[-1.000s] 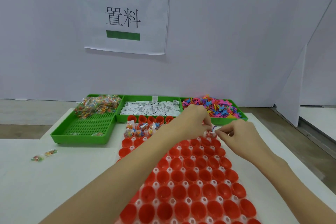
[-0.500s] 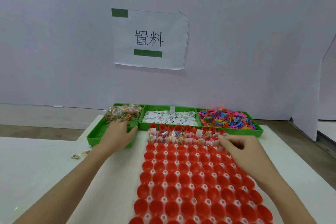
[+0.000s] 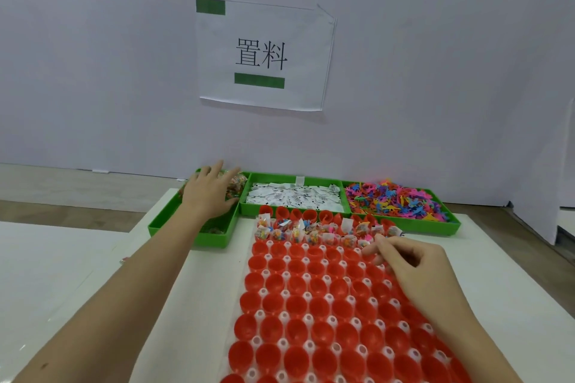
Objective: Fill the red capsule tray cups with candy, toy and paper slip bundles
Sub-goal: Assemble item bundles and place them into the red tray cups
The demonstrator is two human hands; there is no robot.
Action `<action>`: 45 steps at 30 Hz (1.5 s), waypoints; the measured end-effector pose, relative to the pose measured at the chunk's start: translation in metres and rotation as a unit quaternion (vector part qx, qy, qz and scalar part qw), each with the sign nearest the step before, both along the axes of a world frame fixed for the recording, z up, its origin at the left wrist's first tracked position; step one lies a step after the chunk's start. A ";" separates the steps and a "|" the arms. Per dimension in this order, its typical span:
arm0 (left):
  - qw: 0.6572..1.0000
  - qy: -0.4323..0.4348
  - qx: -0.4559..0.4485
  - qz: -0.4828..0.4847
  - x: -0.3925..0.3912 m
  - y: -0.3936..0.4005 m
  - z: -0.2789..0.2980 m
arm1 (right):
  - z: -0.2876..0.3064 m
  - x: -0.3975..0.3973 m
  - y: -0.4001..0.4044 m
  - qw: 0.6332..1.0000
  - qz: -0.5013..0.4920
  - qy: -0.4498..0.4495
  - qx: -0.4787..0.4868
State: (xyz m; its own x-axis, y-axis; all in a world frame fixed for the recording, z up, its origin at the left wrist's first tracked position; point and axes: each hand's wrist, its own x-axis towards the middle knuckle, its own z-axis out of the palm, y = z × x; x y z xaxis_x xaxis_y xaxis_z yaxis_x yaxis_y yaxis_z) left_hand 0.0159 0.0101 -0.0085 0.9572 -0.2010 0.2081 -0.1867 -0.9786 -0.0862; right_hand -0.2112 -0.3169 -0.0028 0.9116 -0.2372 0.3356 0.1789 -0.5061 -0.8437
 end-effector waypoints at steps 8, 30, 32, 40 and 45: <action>0.994 0.091 -0.054 0.008 0.017 0.007 -0.009 | 0.004 -0.002 0.002 1.000 0.019 0.003 0.024; 0.977 -0.149 -0.119 -0.094 -0.068 0.025 -0.001 | 0.008 -0.012 0.002 0.997 0.035 0.030 0.063; 0.969 -0.175 -0.152 -0.085 -0.075 0.023 -0.008 | 0.007 -0.012 0.002 0.998 0.031 0.030 0.053; 0.932 -0.279 -0.215 -0.086 -0.090 0.029 -0.014 | 0.005 -0.014 -0.002 0.999 0.019 0.028 0.039; 0.880 -0.289 -0.324 -0.191 -0.145 -0.006 0.004 | 0.005 -0.014 -0.001 0.999 0.026 0.025 0.038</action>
